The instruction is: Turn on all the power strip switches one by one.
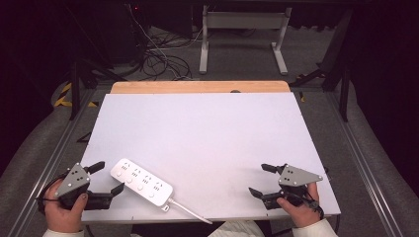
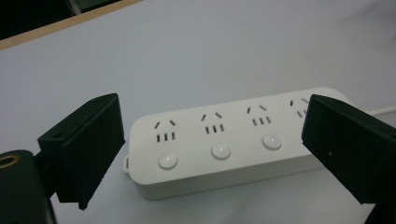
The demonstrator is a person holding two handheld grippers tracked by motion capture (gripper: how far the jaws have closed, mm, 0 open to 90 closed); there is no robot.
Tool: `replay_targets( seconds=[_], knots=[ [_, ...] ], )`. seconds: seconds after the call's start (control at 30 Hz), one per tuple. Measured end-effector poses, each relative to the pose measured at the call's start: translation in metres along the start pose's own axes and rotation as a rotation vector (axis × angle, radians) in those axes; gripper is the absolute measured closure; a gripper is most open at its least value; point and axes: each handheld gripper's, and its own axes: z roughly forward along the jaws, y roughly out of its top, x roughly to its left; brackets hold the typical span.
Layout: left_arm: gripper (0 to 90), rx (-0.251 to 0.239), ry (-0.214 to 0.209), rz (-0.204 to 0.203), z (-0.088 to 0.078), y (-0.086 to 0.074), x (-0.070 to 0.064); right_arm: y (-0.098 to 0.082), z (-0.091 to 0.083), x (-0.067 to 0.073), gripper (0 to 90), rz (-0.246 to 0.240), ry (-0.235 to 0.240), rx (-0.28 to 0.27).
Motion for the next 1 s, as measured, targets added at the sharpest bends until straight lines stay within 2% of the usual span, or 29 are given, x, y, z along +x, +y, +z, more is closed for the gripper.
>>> replay_targets(
  seconds=[0.07, 0.17, 0.27, 0.33, 0.43, 0.73, 0.8, 0.9, 1.0],
  knots=[
    [5.9, 0.008, 0.008, 0.0, 0.0, -0.006, 0.002, -0.001, -0.001, -0.002, 15.4, 0.003, -0.001, 0.001],
    [5.6, 0.02, 0.026, -0.024, 0.002, -0.014, 0.004, -0.003, -0.002, -0.005, 15.4, 0.01, -0.012, 0.0],
    [6.0, -0.006, -0.001, -0.072, 0.004, -0.023, 0.007, -0.005, -0.002, -0.007, 15.2, 0.012, -0.021, 0.004],
    [6.0, 0.001, -0.003, -0.083, 0.006, -0.028, 0.007, -0.006, -0.002, -0.009, 15.3, 0.016, -0.023, 0.007],
    [7.0, 0.02, 0.011, -0.069, 0.008, -0.031, 0.005, -0.007, -0.002, -0.01, 15.2, 0.021, -0.027, 0.009],
    [7.1, 0.078, -0.013, -0.046, 0.011, -0.04, 0.003, -0.009, -0.001, -0.011, 15.1, 0.022, -0.021, 0.015],
    [7.3, 0.084, -0.018, -0.039, 0.012, -0.037, 0.003, -0.01, 0.0, -0.01, 15.0, 0.021, -0.02, 0.019],
    [7.6, 0.079, -0.047, -0.057, 0.01, -0.035, 0.003, -0.01, 0.001, -0.01, 15.0, 0.022, -0.02, 0.022],
    [7.3, 0.062, -0.045, -0.054, 0.009, -0.033, 0.002, -0.009, 0.002, -0.01, 14.9, 0.02, -0.019, 0.023]
  ],
)
